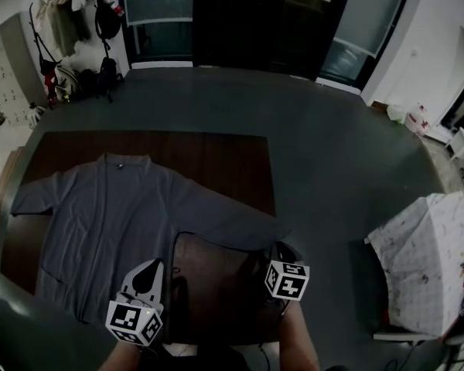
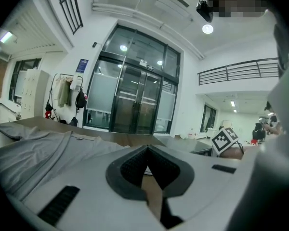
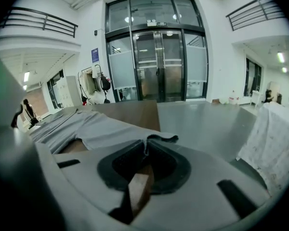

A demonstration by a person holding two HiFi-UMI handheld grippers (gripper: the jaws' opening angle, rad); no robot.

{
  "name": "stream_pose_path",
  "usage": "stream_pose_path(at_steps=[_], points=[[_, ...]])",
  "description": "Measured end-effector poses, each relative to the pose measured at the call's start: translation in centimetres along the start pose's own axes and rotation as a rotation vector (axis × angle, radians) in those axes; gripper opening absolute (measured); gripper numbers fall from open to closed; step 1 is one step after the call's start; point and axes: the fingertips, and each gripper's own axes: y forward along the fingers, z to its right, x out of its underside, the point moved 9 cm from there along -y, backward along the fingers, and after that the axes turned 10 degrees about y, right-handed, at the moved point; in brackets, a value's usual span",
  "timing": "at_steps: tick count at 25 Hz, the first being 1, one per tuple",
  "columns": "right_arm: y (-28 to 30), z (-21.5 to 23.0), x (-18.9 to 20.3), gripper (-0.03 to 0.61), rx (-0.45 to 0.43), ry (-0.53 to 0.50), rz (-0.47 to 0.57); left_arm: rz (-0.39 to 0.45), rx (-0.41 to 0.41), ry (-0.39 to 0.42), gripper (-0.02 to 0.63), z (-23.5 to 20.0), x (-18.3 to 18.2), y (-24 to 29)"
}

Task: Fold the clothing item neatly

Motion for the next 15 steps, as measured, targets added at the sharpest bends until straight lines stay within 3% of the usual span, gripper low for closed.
stream_pose_path(at_steps=[6, 15], points=[[-1.0, -4.9, -2.9, 0.026, 0.011, -0.044, 0.060, 0.036, -0.037, -0.024, 0.008, -4.9, 0.2, -3.9], [-3.1, -19.7, -4.0, 0.026, -0.061, -0.116, 0.157, 0.078, -0.047, 0.005, 0.008, -14.8, 0.6, -10.6]])
